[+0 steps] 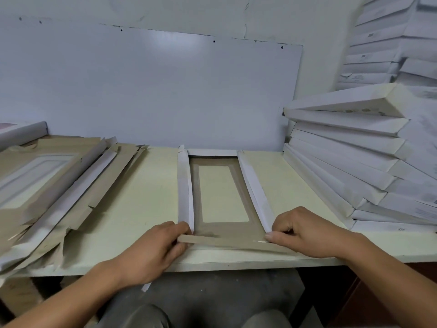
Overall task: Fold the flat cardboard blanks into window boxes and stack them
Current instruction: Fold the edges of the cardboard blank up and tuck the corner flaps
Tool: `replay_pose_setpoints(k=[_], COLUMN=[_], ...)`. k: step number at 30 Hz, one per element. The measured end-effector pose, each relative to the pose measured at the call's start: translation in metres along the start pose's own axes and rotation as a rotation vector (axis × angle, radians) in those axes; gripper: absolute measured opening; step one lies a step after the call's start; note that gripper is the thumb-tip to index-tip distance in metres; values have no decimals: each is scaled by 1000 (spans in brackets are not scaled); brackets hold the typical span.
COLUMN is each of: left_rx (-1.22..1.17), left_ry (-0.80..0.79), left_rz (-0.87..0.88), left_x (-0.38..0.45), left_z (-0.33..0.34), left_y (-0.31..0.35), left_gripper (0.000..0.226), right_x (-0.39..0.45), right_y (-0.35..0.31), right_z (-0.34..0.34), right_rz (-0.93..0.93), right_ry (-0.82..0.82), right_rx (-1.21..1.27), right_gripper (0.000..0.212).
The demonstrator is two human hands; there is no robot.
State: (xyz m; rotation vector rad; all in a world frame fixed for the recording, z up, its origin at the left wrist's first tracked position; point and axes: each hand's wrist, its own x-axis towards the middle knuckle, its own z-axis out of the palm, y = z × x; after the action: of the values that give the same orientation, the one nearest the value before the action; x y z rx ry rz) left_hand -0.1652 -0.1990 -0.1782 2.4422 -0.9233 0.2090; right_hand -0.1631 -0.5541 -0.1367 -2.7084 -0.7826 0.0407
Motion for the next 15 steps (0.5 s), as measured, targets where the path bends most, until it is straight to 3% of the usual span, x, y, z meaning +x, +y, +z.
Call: replay_pose_setpoints(k=[2, 5, 10, 15], left_rx=[-89, -220, -285, -212], left_ry=[66, 141, 165, 174], left_rz=[-40, -132, -296, -444], left_x=[2, 7, 16, 30], left_z=[3, 7, 8, 6], left_y=[3, 5, 6, 8], left_gripper=[23, 25, 33, 44], right_x=[-3, -5, 2, 17], right_y=[-4, -3, 10, 16], right_z=[-2, -2, 8, 16], right_rz=[-6, 28, 102, 158], right_ry=[-19, -28, 69, 98], right_rx=[-7, -4, 1, 8], right_gripper=[68, 74, 56, 53])
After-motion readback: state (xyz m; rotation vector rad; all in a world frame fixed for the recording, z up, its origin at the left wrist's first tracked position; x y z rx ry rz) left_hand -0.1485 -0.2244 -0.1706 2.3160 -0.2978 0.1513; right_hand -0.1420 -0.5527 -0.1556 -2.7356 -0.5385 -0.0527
